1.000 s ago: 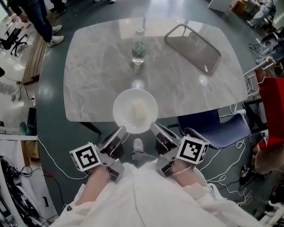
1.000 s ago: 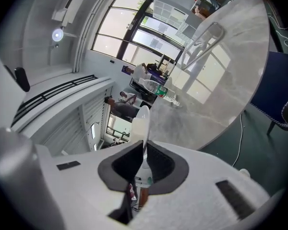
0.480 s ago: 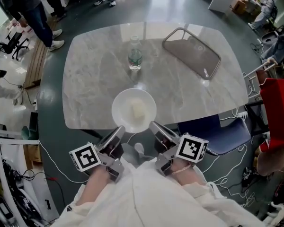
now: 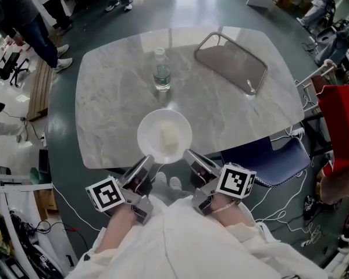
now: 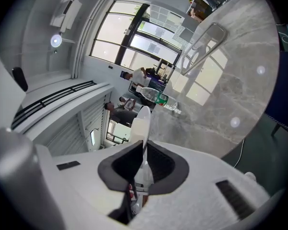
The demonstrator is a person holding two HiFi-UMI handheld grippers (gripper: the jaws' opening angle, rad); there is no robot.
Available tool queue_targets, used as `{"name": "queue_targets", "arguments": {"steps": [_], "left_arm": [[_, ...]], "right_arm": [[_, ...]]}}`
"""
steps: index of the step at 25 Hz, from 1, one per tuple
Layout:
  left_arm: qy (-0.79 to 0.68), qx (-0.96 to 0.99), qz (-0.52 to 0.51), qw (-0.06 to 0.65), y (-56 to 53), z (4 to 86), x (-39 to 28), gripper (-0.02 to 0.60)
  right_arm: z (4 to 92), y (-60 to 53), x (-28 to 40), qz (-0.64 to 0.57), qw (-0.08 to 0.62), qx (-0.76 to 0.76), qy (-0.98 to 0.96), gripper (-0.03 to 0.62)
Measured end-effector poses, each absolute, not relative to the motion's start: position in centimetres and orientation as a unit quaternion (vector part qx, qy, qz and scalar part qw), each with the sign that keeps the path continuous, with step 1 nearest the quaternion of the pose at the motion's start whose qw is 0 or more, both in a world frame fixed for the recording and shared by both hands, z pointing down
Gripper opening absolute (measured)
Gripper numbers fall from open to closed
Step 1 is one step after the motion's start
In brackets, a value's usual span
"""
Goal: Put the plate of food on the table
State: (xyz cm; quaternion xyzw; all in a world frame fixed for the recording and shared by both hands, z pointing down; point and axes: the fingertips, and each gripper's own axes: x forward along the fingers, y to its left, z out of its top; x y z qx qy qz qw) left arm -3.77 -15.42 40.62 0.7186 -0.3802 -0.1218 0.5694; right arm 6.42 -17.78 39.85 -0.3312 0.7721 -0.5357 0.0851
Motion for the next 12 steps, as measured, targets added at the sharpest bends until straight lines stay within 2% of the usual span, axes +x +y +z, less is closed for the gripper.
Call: {"name": "queue_targets", "arguments": {"steps": [12], "left_arm": [[-0.361, 0.725, -0.107, 0.577, -17.7, 40.8, -4.4, 0.029]], "right_arm": [[40.1, -19.5, 6.0, -0.539, 0.095, -0.352, 0.76, 0.018]]}}
